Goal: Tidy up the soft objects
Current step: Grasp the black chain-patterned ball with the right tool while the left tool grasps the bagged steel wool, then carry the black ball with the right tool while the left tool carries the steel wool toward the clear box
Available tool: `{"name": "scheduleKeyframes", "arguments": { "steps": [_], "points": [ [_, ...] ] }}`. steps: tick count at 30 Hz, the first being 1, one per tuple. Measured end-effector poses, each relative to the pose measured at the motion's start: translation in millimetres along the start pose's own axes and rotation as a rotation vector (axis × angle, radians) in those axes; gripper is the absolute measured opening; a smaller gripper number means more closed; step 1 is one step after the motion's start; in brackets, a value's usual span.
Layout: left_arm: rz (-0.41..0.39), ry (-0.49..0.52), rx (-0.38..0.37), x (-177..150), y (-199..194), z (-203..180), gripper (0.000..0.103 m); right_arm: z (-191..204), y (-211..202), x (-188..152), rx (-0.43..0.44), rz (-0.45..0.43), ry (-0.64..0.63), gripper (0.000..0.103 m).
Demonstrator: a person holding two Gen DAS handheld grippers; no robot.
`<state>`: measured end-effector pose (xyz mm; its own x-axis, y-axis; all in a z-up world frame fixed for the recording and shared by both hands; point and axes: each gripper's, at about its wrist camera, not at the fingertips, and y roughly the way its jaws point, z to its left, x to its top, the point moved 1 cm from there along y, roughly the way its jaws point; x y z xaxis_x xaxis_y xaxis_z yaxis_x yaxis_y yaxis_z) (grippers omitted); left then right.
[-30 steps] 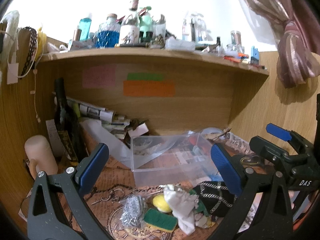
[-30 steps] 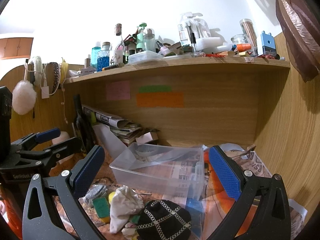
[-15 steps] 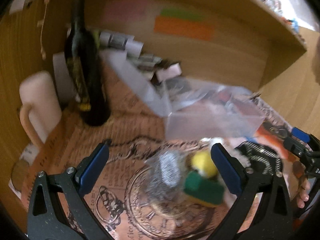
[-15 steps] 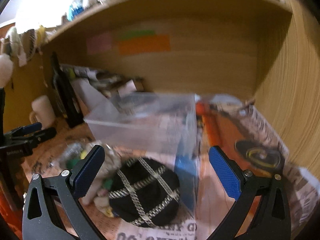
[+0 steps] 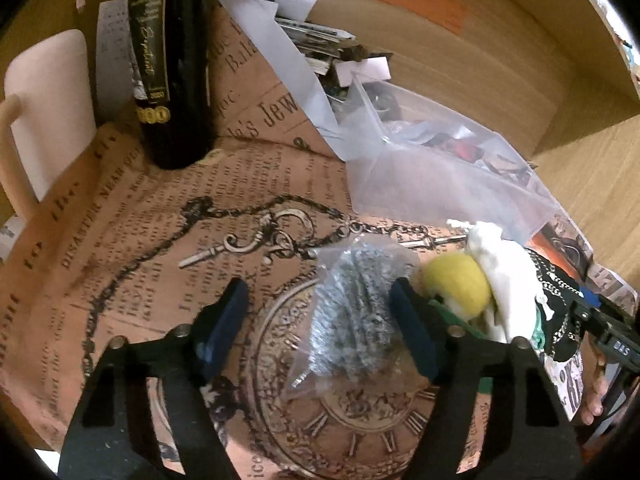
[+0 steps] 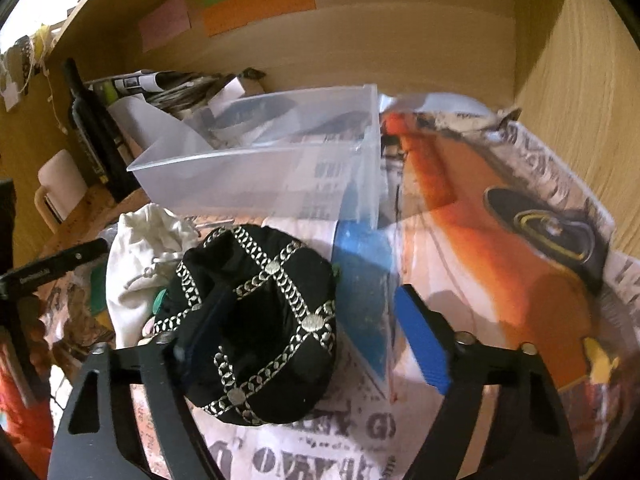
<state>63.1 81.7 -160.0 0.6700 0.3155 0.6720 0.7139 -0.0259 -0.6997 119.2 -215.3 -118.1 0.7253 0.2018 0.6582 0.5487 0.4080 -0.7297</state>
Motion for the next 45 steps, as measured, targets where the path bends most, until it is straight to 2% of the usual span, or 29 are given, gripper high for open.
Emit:
{"name": "scheduleKeyframes", "arguments": {
  "steps": [1, 3, 5, 9, 13, 23, 32, 38, 45],
  "points": [
    [0.001, 0.003, -0.007, -1, 1, -1, 0.06, -1, 1, -1, 0.012, 0.005, 0.004, 0.062],
    [0.0, 0.019, -0.021, -2, 1, -5, 0.049, -1, 3, -1, 0.03, 0.014, 0.013, 0.038],
    [0.0, 0.035, -0.028, -3, 0, -9, 0.041, -2, 3, -1, 0.06, 0.017, 0.018, 0.027],
    [-0.023, 0.076, -0.002, -1, -6, -18, 0.032, 0, 0, 0, 0.061, -0.017, 0.011, 0.019],
    [-0.045, 0.092, 0.002, 5, -15, -20, 0.026, 2, -12, 3, 0.056, -0.069, 0.0, 0.015],
    [-0.157, 0.107, -0.005, 29, -49, -25, 0.026, 2, -53, 26, 0.03, -0.235, -0.034, 0.014],
    [-0.232, 0.133, -0.047, 62, -59, -42, 0.026, 6, -64, 54, 0.071, -0.348, -0.031, 0.014],
    [-0.225, 0.172, -0.075, 82, -47, -58, 0.026, 16, -51, 79, 0.105, -0.371, -0.046, 0.014],
    [-0.165, 0.196, -0.106, 96, -18, -71, 0.026, 13, -14, 95, 0.139, -0.297, -0.036, 0.014]
  ]
}}
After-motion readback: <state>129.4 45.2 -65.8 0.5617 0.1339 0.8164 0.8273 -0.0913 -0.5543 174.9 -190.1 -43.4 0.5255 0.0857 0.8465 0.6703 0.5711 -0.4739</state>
